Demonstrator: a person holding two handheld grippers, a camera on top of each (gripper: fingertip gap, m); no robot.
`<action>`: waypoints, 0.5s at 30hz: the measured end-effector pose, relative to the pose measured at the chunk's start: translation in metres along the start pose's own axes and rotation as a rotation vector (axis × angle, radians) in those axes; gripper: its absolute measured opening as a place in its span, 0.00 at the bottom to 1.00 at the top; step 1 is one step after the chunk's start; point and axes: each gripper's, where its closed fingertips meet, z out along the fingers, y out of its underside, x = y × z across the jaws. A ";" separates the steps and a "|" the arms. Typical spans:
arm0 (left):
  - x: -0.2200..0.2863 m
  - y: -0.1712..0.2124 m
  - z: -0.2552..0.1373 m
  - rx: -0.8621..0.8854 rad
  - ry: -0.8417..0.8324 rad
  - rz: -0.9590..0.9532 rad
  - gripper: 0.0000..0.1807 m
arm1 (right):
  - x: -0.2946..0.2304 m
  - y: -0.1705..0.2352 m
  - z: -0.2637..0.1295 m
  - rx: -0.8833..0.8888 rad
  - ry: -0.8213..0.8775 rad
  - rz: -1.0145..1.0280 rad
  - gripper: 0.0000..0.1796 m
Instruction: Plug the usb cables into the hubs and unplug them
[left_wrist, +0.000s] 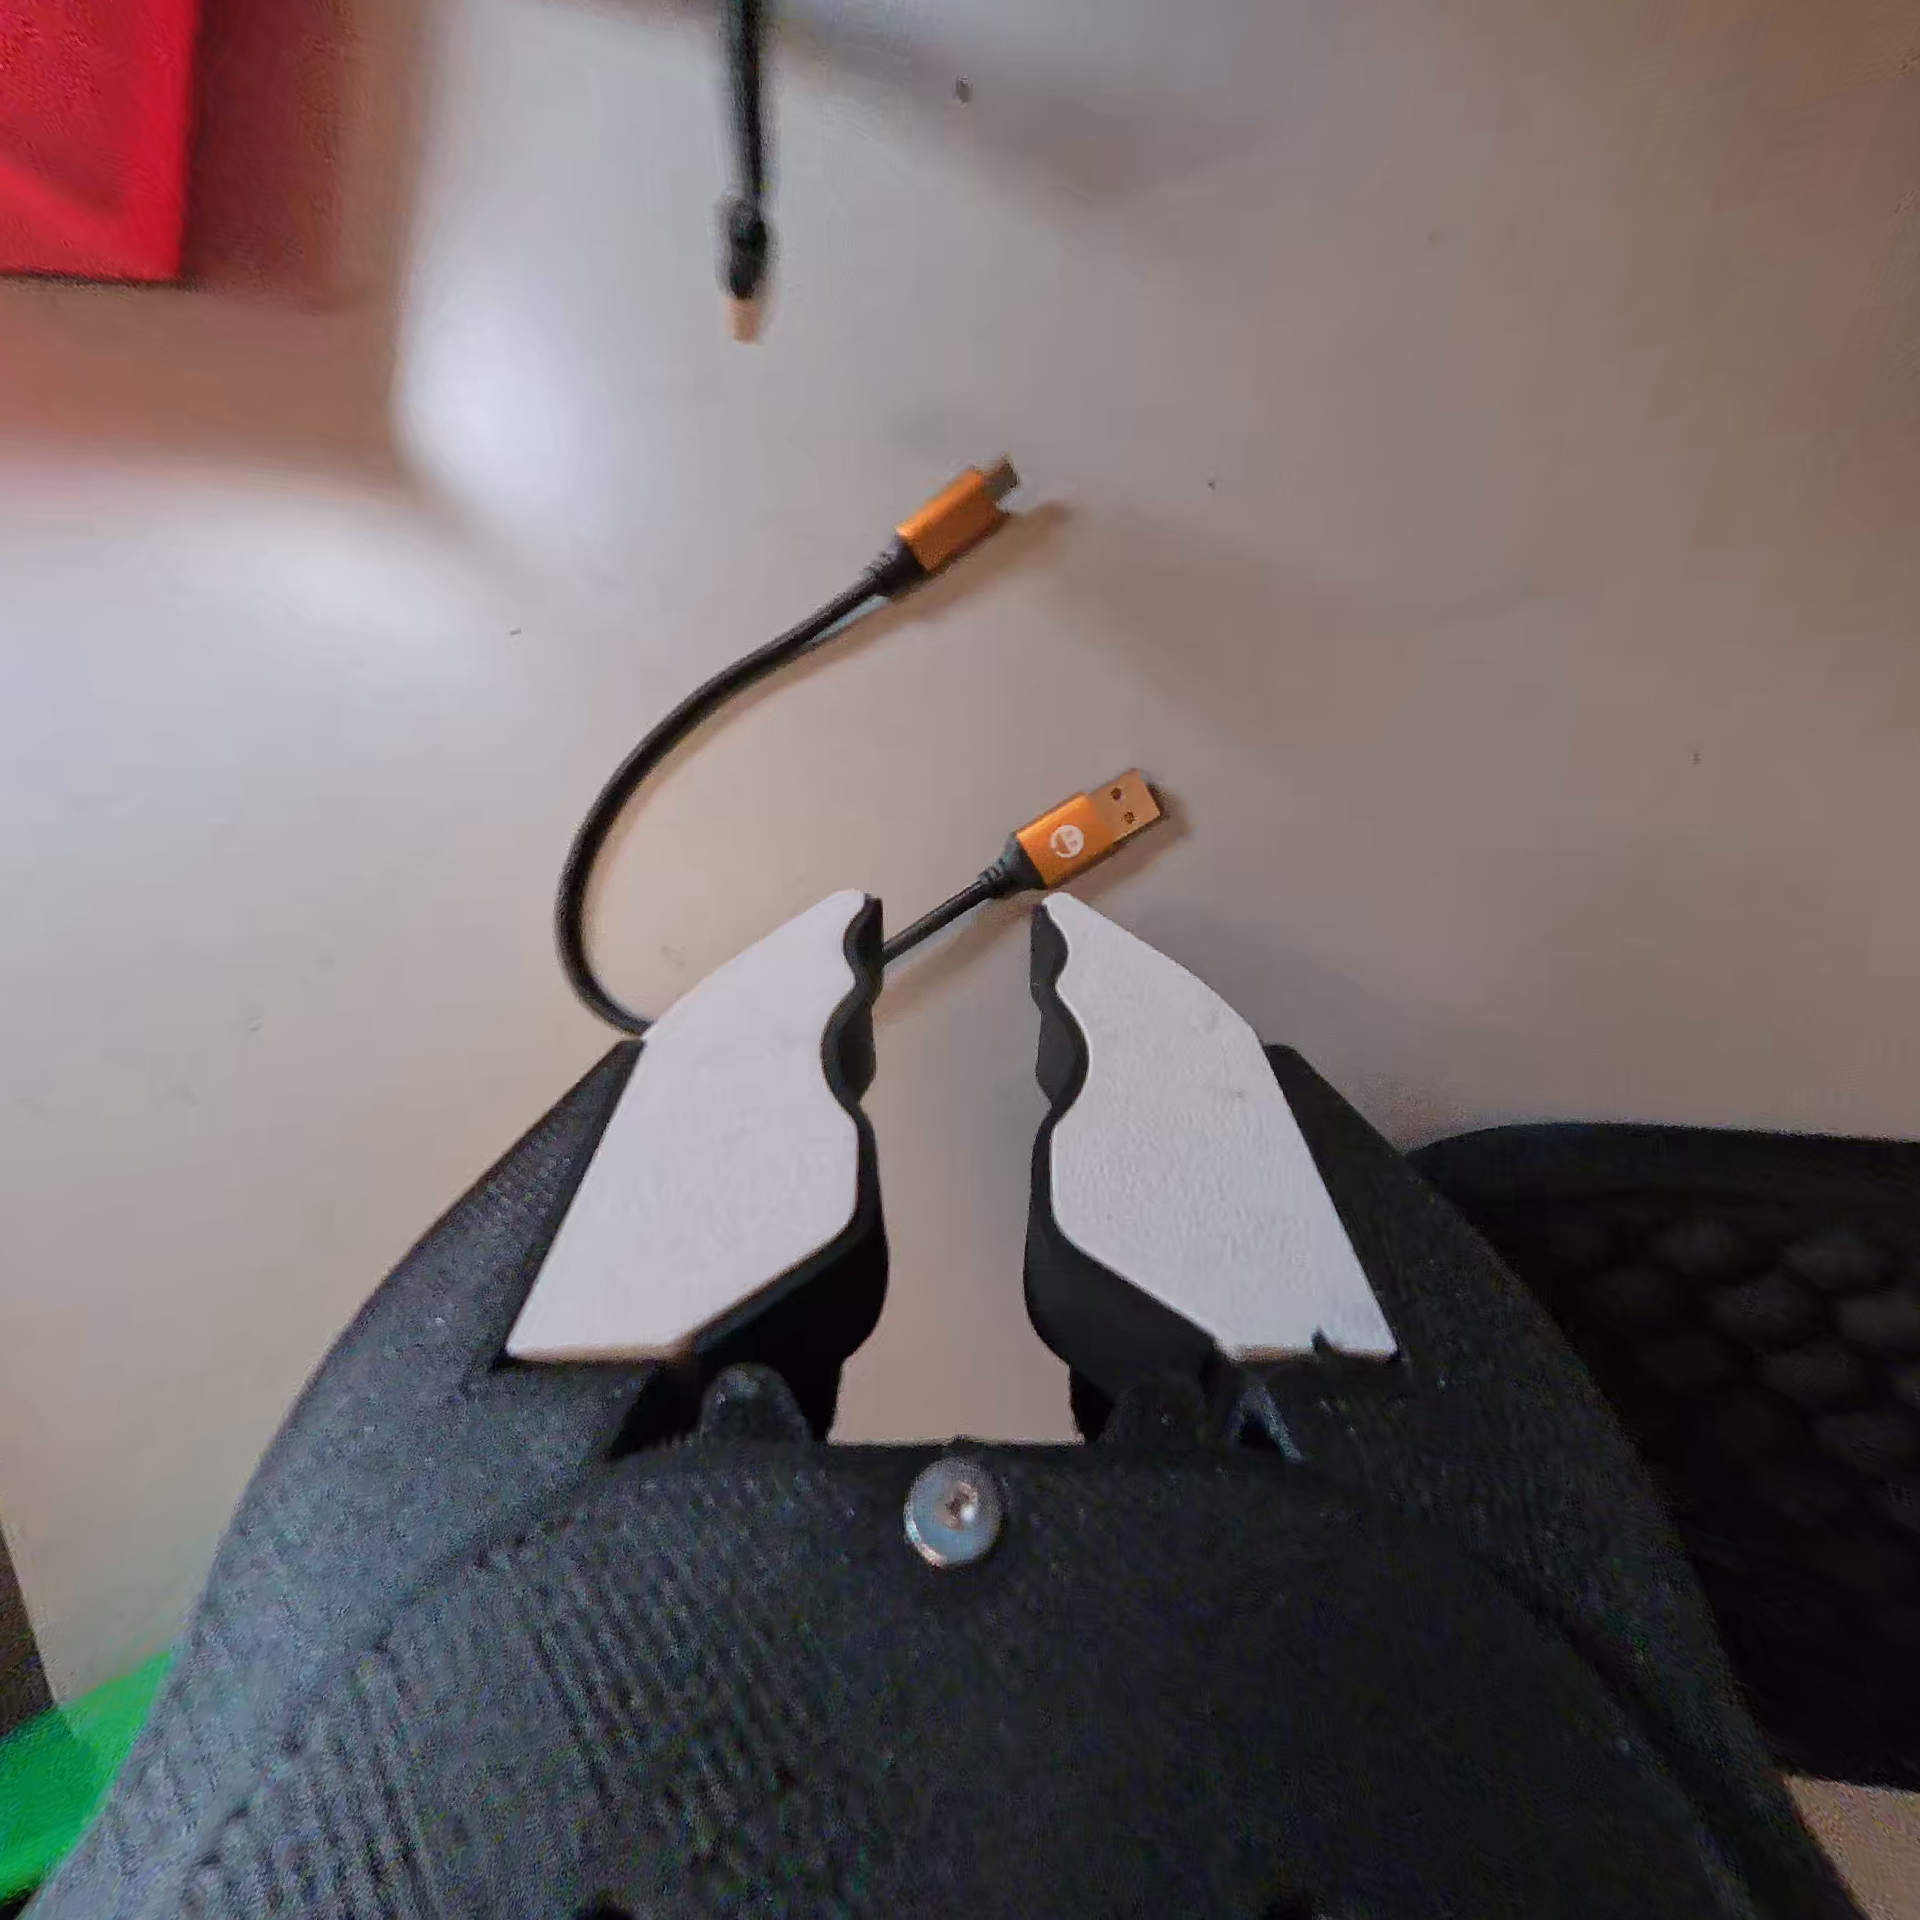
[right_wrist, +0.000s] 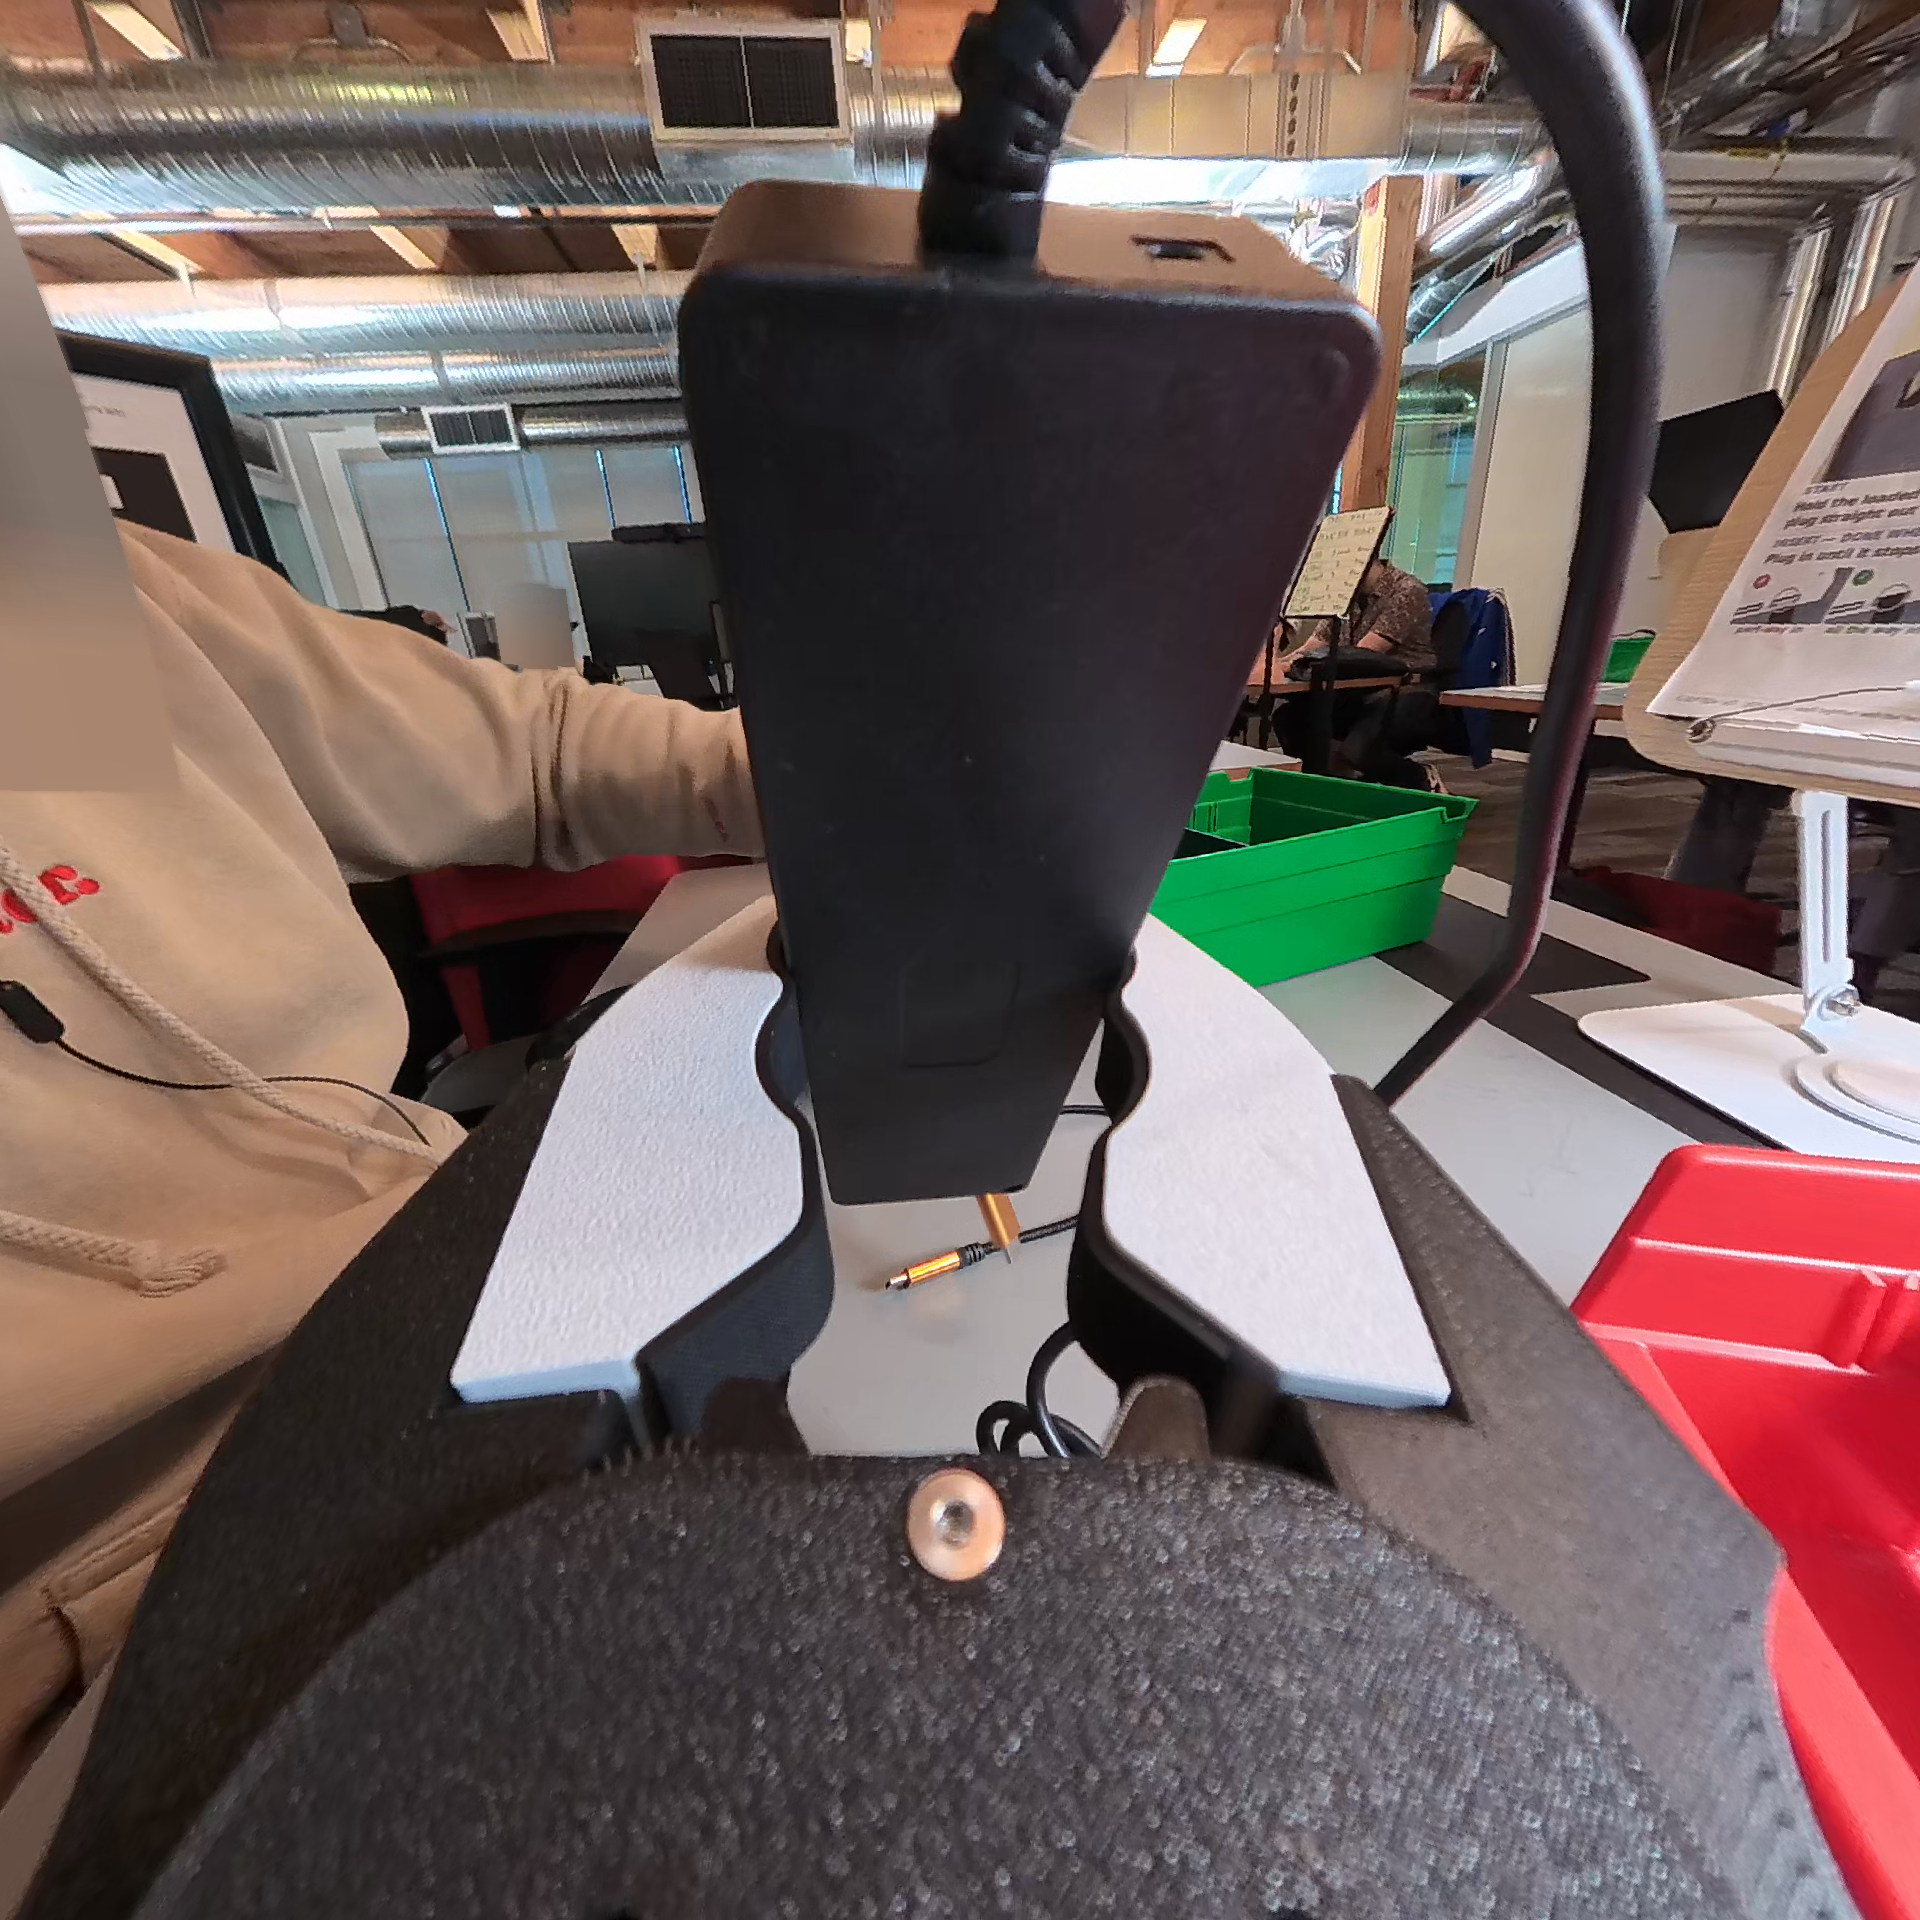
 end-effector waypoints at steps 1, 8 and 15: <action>0.002 0.003 0.006 -0.032 0.021 0.028 0.16 | 0.001 0.000 0.000 0.002 0.001 0.001 0.30; 0.003 0.017 0.036 -0.110 0.170 0.022 0.11 | 0.005 0.000 -0.005 -0.003 0.013 -0.001 0.30; -0.013 0.004 0.045 0.013 0.042 -0.304 0.03 | 0.004 0.001 -0.006 0.003 -0.009 0.020 0.30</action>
